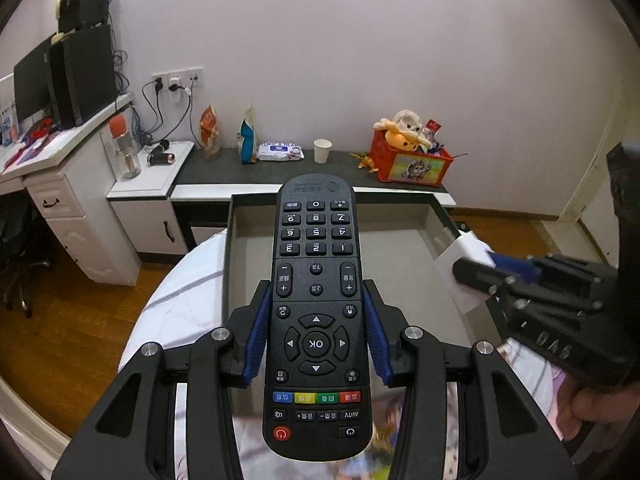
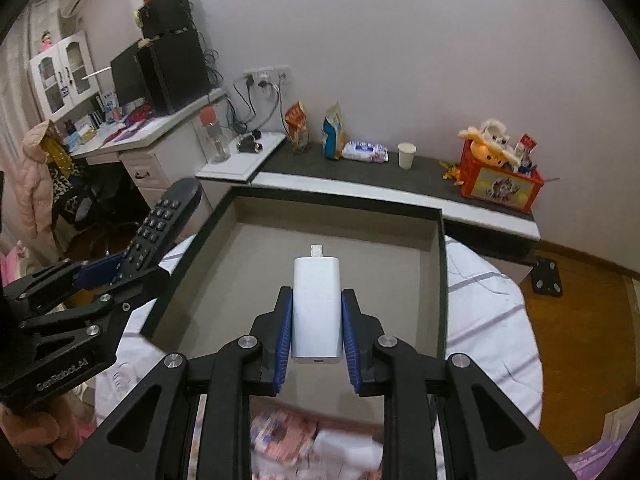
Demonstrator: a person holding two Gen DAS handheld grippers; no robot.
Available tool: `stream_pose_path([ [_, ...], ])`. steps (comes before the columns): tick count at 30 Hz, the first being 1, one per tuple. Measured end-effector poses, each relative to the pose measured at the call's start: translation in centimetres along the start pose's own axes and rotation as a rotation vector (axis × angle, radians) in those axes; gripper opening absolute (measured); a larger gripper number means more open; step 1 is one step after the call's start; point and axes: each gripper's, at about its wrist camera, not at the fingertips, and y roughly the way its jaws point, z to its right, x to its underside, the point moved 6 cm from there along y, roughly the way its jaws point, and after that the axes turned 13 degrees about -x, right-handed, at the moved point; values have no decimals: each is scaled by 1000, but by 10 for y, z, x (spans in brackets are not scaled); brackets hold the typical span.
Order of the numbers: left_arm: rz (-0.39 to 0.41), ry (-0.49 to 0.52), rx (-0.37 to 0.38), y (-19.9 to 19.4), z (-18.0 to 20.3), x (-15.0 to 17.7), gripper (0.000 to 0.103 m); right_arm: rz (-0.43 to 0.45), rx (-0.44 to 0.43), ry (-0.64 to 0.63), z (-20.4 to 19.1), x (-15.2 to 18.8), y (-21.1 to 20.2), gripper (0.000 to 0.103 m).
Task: Organize rigid objects
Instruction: 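Carry the remote and charger into the box and open both tools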
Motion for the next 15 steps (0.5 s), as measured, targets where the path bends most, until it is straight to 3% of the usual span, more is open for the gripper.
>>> stream_pose_path([
  [7, -90, 13, -8, 54, 17, 5, 44, -102, 10, 80, 30, 13, 50, 24],
  [15, -215, 44, -21, 99, 33, 25, 48, -188, 28, 105, 41, 27, 77, 24],
])
